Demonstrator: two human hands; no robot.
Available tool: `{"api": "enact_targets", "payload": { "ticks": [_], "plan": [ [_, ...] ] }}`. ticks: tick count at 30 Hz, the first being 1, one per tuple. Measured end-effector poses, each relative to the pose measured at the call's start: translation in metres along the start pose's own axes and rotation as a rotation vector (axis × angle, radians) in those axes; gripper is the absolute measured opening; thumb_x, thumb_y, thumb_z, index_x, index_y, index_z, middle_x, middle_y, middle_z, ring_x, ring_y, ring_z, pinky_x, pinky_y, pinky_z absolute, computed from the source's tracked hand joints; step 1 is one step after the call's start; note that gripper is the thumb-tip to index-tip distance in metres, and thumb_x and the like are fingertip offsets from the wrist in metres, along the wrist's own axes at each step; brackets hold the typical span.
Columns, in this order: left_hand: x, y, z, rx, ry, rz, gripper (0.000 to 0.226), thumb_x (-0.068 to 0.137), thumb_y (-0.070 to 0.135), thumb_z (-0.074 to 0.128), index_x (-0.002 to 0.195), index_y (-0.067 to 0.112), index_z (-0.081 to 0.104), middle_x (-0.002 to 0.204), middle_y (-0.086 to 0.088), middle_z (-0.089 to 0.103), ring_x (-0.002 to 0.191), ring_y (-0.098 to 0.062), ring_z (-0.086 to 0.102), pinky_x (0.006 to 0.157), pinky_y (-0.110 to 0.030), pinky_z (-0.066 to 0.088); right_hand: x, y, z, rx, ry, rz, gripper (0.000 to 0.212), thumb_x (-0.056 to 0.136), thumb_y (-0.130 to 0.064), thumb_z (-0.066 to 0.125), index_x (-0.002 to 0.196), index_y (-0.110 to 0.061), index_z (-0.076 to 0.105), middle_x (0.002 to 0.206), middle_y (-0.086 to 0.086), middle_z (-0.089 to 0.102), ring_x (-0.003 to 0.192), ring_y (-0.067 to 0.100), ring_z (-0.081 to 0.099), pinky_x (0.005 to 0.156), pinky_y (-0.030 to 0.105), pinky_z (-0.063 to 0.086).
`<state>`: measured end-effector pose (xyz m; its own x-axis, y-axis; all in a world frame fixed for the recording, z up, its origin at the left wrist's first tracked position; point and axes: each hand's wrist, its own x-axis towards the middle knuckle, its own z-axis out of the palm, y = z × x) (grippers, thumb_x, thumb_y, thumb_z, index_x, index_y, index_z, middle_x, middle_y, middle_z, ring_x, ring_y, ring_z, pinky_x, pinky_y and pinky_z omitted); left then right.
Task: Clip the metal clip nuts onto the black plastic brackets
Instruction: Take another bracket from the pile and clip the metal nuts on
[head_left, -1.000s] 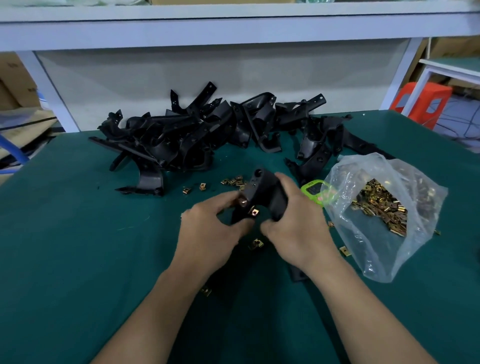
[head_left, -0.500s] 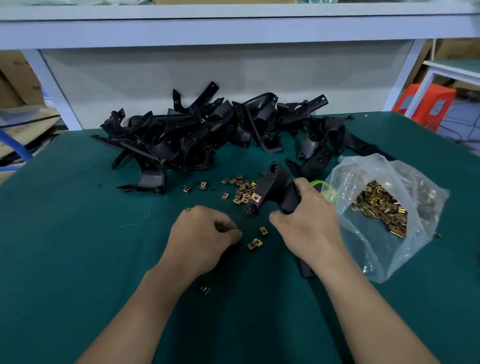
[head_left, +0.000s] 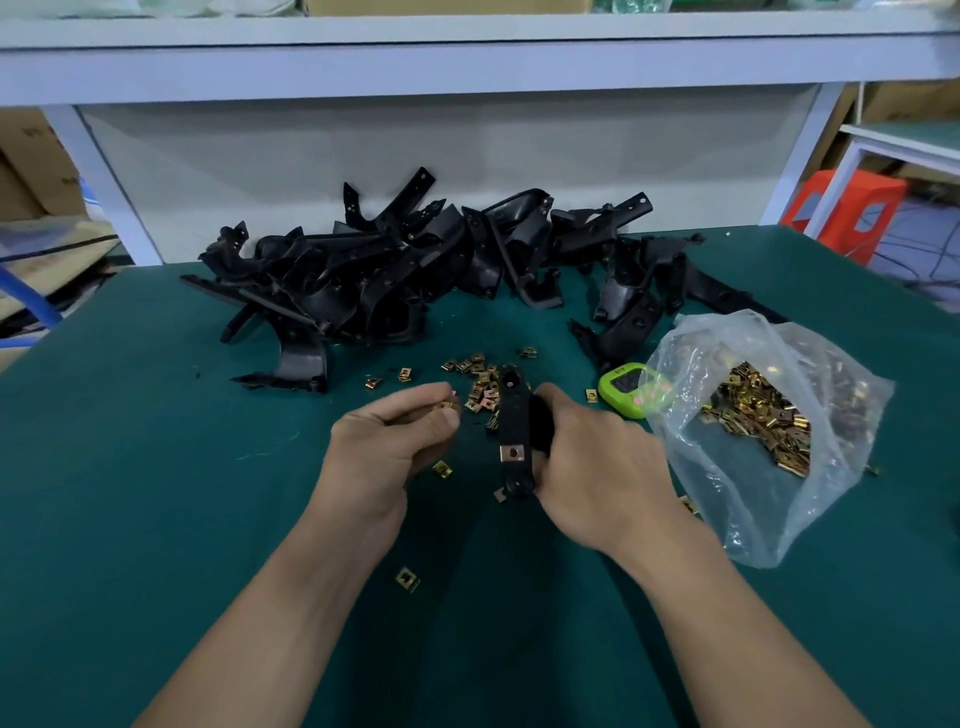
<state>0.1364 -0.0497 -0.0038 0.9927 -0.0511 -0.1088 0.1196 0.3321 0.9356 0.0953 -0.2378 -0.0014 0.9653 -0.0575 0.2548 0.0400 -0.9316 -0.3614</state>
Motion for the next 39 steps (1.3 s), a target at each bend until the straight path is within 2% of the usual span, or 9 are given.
{"api": "enact_targets", "payload": {
  "ticks": [3,6,8,10,13,17,24,31,39],
  "plan": [
    [-0.004,0.001,0.004,0.029,-0.056,-0.013,0.031,0.054,0.015,0.086,0.085,0.019,0.084,0.083,-0.007,0.078,0.073,-0.012,0.074,0.062,-0.019,0.057,-0.001,0.001,0.004,-0.007,-0.051,0.000,0.031,0.082,-0.047,0.062,0.105,-0.038,0.044,0.072,-0.008,0.056,0.067,0.029,0.048,0.059,0.039,0.033],
    [-0.008,0.001,0.007,0.048,-0.025,-0.036,0.026,0.051,0.029,0.087,0.074,0.017,0.081,0.075,-0.006,0.076,0.062,-0.011,0.071,0.054,-0.020,0.055,0.000,0.003,0.008,0.010,-0.088,-0.008,0.031,0.076,-0.043,0.050,0.106,-0.038,0.046,0.073,-0.009,0.054,0.068,0.029,0.048,0.059,0.038,0.033],
    [-0.010,0.001,0.010,0.066,-0.006,-0.043,0.023,0.060,0.036,0.083,0.068,0.015,0.079,0.071,-0.006,0.075,0.056,-0.011,0.069,0.052,-0.020,0.054,0.000,0.004,0.009,0.017,-0.102,-0.009,0.029,0.074,-0.041,0.047,0.103,-0.038,0.046,0.073,-0.010,0.055,0.069,0.029,0.049,0.057,0.037,0.032],
    [-0.011,0.001,0.011,0.066,0.005,-0.046,0.027,0.068,0.038,0.078,0.073,0.012,0.076,0.070,-0.006,0.074,0.055,-0.011,0.067,0.051,-0.021,0.054,0.001,0.005,0.011,0.008,-0.096,-0.002,0.029,0.074,-0.040,0.046,0.102,-0.038,0.047,0.072,-0.010,0.054,0.069,0.028,0.049,0.057,0.036,0.032],
    [-0.011,0.003,0.013,0.094,-0.031,-0.075,0.026,0.086,0.033,0.072,0.083,0.007,0.075,0.072,-0.007,0.074,0.057,-0.012,0.068,0.052,-0.021,0.054,0.002,0.006,0.011,0.015,-0.086,0.008,0.032,0.072,-0.041,0.045,0.103,-0.037,0.049,0.075,-0.009,0.055,0.069,0.027,0.049,0.058,0.037,0.033],
    [-0.012,0.002,0.014,0.197,-0.055,-0.093,0.034,0.104,0.027,0.058,0.079,0.008,0.072,0.061,-0.005,0.066,0.045,-0.011,0.055,0.045,-0.021,0.048,0.003,0.006,0.009,0.018,-0.078,0.023,0.030,0.071,-0.041,0.045,0.101,-0.036,0.049,0.073,-0.009,0.055,0.067,0.027,0.048,0.056,0.037,0.032],
    [-0.015,0.002,0.015,0.350,-0.136,-0.032,0.042,0.101,0.025,0.063,0.061,0.016,0.071,0.057,-0.007,0.062,0.043,-0.013,0.049,0.045,-0.019,0.043,0.003,0.004,0.008,0.016,-0.145,0.015,0.028,0.074,-0.040,0.048,0.102,-0.036,0.049,0.077,-0.008,0.061,0.072,0.029,0.054,0.058,0.037,0.036],
    [-0.013,0.002,0.012,0.355,-0.130,0.014,0.039,0.101,0.026,0.064,0.064,0.016,0.073,0.058,-0.007,0.063,0.046,-0.014,0.051,0.048,-0.019,0.045,0.003,0.005,0.007,0.049,-0.135,0.041,0.032,0.073,-0.042,0.048,0.104,-0.039,0.048,0.074,-0.010,0.058,0.070,0.027,0.052,0.060,0.037,0.037],
    [-0.011,-0.002,0.011,0.387,-0.146,0.022,0.037,0.101,0.026,0.064,0.066,0.016,0.074,0.059,-0.006,0.065,0.046,-0.015,0.053,0.049,-0.019,0.045,0.004,0.004,0.005,0.069,-0.200,0.034,0.031,0.078,-0.041,0.058,0.108,-0.042,0.050,0.085,-0.009,0.066,0.079,0.028,0.058,0.065,0.036,0.042]
  ]
}}
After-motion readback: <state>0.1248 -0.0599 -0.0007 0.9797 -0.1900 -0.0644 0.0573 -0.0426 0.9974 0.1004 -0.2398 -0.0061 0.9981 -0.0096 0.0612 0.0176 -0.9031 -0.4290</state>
